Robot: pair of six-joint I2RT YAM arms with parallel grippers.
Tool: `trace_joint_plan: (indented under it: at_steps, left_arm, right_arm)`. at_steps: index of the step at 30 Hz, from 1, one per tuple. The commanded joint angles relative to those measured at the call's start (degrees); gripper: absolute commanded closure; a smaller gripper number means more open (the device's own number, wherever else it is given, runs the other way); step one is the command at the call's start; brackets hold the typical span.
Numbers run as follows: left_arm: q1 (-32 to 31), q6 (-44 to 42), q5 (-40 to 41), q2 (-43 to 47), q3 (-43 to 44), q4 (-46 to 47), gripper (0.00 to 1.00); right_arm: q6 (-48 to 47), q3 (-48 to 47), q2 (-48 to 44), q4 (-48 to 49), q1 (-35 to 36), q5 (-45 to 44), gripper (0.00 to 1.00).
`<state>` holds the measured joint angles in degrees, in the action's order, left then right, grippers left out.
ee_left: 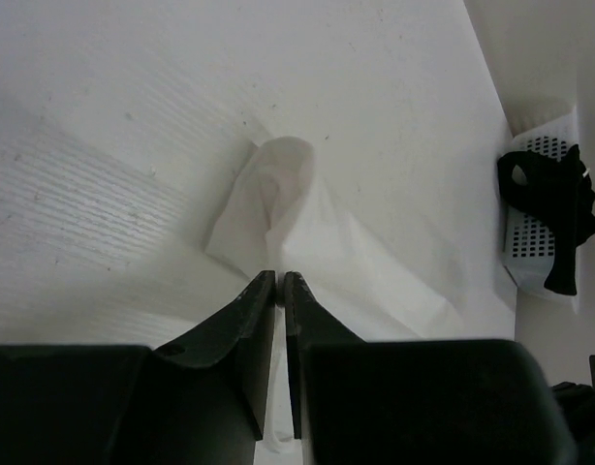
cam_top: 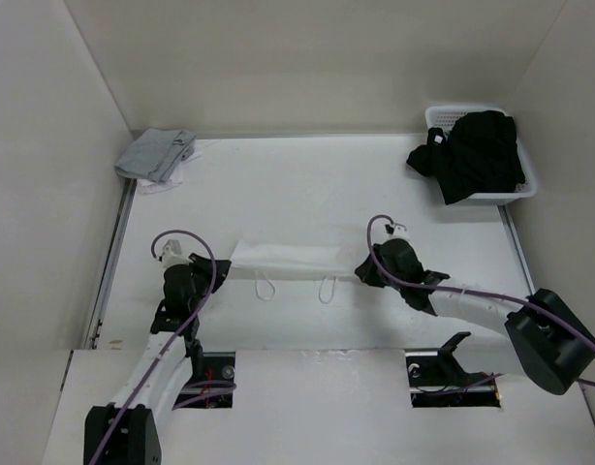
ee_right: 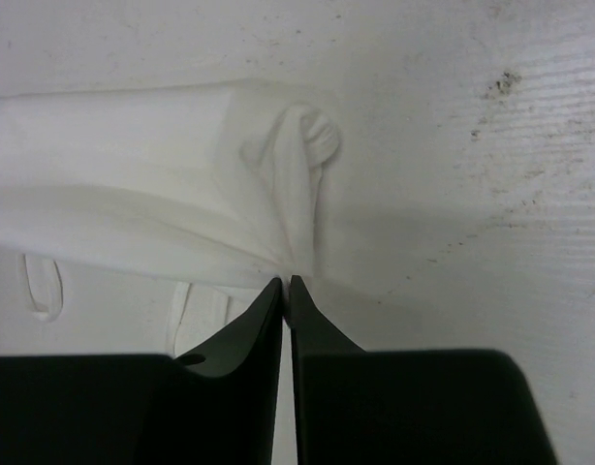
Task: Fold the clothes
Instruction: Fold the tank top
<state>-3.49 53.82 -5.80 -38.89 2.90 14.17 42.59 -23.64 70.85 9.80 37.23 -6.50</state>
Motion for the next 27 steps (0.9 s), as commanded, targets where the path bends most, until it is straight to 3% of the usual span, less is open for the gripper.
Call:
trace_joint_plan:
  at_steps: [1, 3, 5, 9, 12, 15, 19, 23, 27]
  left_arm:
    - [1.1, 0.1, -0.6, 3.8, -1.5, -3.2, 0.88]
    - [1.9, 0.4, 0.2, 5.7, -0.9, -5.9, 0.78]
    - [3.3, 0.4, 0.3, 7.9, 0.2, -8.1, 0.75]
    - [0.5, 1.6, 0.5, 8.8, 4.3, -8.0, 0.76]
    - [-7.3, 1.9, 4.6, 5.0, 7.9, -4.3, 0.77]
    - [-18.3, 1.0, 11.7, -3.6, 11.1, 2.0, 0.76]
    - [-27.3, -0.7, 17.0, -18.4, 14.1, 12.7, 0.75]
    - [-25.5, -0.3, 15.6, -30.1, 13.5, 22.2, 0.75]
    - [-21.4, 1.0, 13.1, -34.5, 10.2, 26.7, 0.75]
  right_arm:
    - [2.4, -0.7, -0.2, -2.4, 0.5, -2.5, 0.87]
    - [2.8, -0.5, -1.8, -4.2, 1.6, -3.2, 0.75]
    - [2.4, -0.5, -4.9, -6.3, 2.4, -3.8, 0.62]
    - [1.3, -3.4, -11.9, -11.9, 2.6, -5.0, 0.57]
    - [0.5, -6.8, -12.0, -11.0, 2.6, -3.8, 0.71]
    - [-0.7, -10.7, -5.3, -6.9, 2.8, -0.6, 0.85]
    - [-1.5, -14.1, 5.2, -0.2, 2.3, 2.9, 0.90]
    - [-0.3, -15.0, 13.4, 4.2, -1.0, 3.0, 0.92]
    - [2.2, -12.4, 16.7, 6.5, -3.7, 2.7, 0.92]
